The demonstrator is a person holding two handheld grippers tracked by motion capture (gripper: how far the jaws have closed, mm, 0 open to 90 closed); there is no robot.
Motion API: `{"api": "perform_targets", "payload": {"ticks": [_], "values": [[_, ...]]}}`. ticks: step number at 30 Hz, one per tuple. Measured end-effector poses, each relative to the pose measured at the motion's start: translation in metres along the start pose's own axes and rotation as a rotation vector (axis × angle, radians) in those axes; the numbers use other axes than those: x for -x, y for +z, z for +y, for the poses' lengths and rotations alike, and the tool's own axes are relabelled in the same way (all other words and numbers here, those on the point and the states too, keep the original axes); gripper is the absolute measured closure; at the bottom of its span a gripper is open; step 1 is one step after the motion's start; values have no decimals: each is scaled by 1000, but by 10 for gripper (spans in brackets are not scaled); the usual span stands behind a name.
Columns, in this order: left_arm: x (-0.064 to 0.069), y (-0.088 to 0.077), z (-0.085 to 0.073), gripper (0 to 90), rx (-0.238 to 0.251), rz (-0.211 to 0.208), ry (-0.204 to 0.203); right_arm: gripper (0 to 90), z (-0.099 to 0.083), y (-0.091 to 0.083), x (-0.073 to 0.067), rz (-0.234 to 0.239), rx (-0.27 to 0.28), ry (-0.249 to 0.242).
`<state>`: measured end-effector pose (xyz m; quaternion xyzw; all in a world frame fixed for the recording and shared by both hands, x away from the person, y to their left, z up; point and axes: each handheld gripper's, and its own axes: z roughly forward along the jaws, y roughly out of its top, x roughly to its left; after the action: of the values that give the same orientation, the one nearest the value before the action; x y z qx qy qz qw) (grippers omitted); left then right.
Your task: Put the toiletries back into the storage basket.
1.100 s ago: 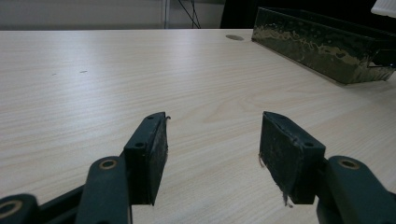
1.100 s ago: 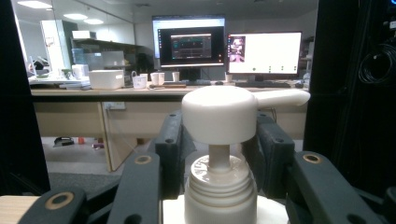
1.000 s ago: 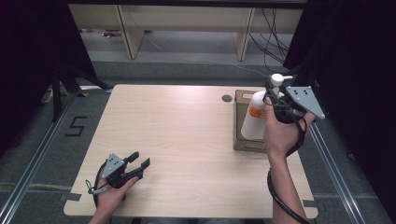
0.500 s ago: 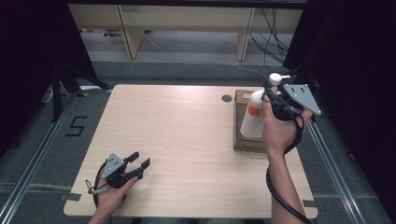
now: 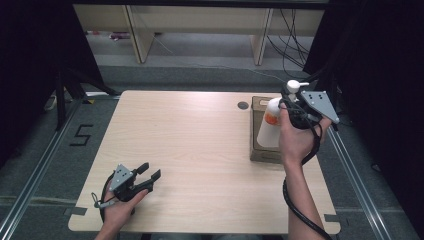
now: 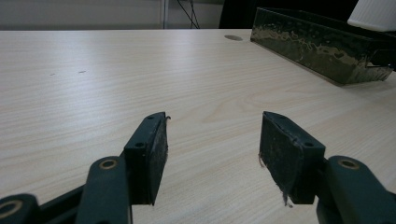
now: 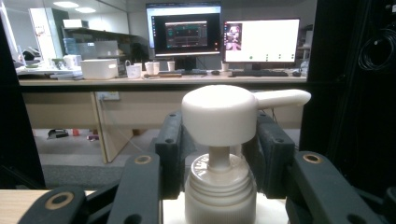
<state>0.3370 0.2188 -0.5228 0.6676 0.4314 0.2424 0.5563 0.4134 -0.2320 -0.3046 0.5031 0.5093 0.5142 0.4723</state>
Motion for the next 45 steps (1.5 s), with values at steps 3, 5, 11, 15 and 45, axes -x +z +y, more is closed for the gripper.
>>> {"api": "perform_targets", "payload": {"ticks": [3, 5, 11, 15, 45], "values": [[0, 0, 0, 413, 1, -1, 0, 606, -3, 2, 0, -5, 3, -15], [0, 0, 0, 413, 2, -2, 0, 606, -5, 2, -1, -11, -7, -8], [0, 0, 0, 413, 2, -3, -2, 606, -9, 4, -2, -19, -16, -11], [0, 0, 0, 413, 2, -4, -1, 606, -12, 5, -3, -21, -23, -2], [0, 0, 0, 414, 4, -7, -1, 605, -27, 6, -3, -31, -58, -10]]}}
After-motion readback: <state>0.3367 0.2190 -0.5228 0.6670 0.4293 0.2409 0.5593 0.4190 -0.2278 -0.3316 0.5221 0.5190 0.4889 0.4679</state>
